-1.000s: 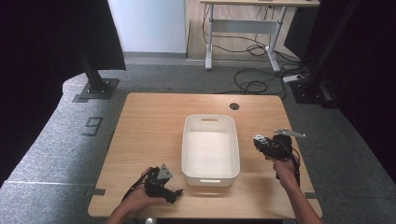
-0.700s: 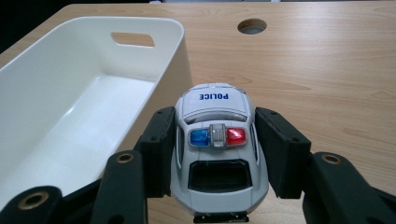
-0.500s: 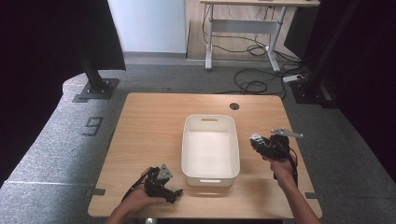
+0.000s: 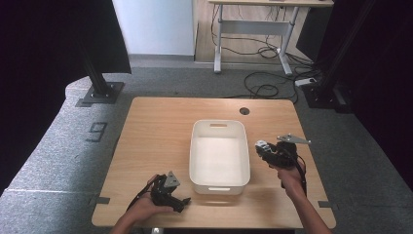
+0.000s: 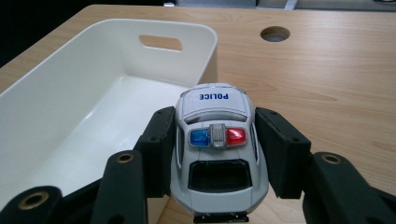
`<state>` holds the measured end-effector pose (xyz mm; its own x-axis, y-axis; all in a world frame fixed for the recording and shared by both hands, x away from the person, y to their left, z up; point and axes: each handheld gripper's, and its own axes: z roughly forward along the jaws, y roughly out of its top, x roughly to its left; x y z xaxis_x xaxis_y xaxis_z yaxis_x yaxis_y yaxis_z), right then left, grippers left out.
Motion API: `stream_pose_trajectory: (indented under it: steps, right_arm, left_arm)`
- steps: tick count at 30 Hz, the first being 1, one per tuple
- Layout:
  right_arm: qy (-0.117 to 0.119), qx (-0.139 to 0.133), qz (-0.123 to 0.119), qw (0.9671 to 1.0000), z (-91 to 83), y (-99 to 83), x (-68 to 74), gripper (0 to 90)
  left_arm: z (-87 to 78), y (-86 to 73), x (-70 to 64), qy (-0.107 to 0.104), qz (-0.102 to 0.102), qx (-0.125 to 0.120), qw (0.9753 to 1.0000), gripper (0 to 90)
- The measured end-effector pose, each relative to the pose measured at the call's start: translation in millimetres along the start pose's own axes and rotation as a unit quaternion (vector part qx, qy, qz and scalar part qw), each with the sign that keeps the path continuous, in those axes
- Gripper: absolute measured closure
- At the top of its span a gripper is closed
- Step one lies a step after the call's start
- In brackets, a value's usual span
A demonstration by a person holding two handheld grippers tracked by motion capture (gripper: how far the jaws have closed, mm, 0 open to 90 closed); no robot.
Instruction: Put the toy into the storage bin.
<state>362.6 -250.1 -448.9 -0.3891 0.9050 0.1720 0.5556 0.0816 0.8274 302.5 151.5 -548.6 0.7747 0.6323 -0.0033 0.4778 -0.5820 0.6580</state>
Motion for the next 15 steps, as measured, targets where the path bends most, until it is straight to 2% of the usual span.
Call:
stream_pose_trajectory:
  steps: [15]
  right_arm:
    - [0.010, 0.005, -0.012, 0.9999, 2.2, -0.5, 11.1, 50.0]
  left_arm:
    - [0.0, 0.0, 0.0, 0.000, 0.000, 0.000, 1.0000, 0.0]
